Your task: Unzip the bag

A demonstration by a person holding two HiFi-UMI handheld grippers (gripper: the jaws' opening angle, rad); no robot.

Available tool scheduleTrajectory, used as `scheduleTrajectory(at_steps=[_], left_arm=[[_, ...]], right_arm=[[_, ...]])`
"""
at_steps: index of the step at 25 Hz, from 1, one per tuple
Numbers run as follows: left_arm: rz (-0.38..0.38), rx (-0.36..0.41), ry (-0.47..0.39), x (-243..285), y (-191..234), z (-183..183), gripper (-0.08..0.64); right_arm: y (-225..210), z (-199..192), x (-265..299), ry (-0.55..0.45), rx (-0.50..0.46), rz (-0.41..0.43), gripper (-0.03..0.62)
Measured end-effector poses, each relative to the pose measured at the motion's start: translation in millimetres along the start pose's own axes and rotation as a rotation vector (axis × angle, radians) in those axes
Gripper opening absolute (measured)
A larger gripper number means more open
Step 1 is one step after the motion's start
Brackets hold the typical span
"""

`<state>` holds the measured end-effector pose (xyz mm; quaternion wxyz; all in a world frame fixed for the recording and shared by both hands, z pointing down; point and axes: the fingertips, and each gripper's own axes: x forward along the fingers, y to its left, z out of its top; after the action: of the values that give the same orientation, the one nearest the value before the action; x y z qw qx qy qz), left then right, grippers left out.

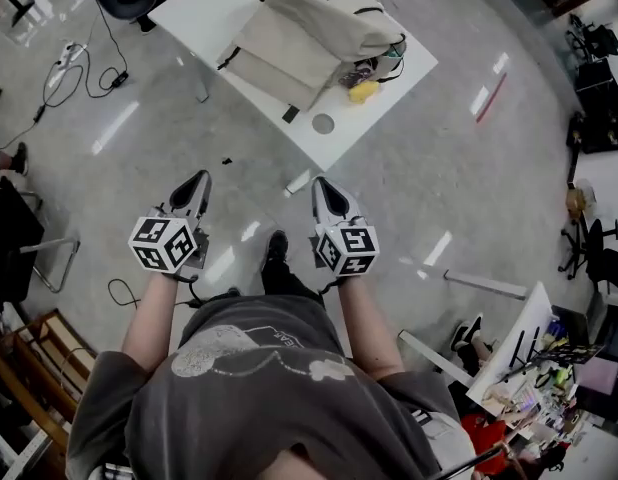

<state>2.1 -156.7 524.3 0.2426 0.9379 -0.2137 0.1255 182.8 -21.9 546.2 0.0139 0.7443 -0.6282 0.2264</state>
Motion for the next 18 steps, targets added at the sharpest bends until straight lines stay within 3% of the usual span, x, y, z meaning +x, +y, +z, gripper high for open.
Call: scheduleTrajectory(at_steps=[10,14,18], left_arm=[[-0.051,0.047,-0.02,-131,-7,-42,0.006],[-0.075,0.052,-0.007,-184,-9,-62,0.006],[-0.115,0.053,0.023,-216,-24,-85,0.006]], right_arm=[[117,-44,-84,-0.056,-0.032,-0.033,0.0],[170,-73,-115,-0.036,-0.033,-0.033,0.0],[194,-93,-147,-0.01,-0.032,-0.044,-0.002]])
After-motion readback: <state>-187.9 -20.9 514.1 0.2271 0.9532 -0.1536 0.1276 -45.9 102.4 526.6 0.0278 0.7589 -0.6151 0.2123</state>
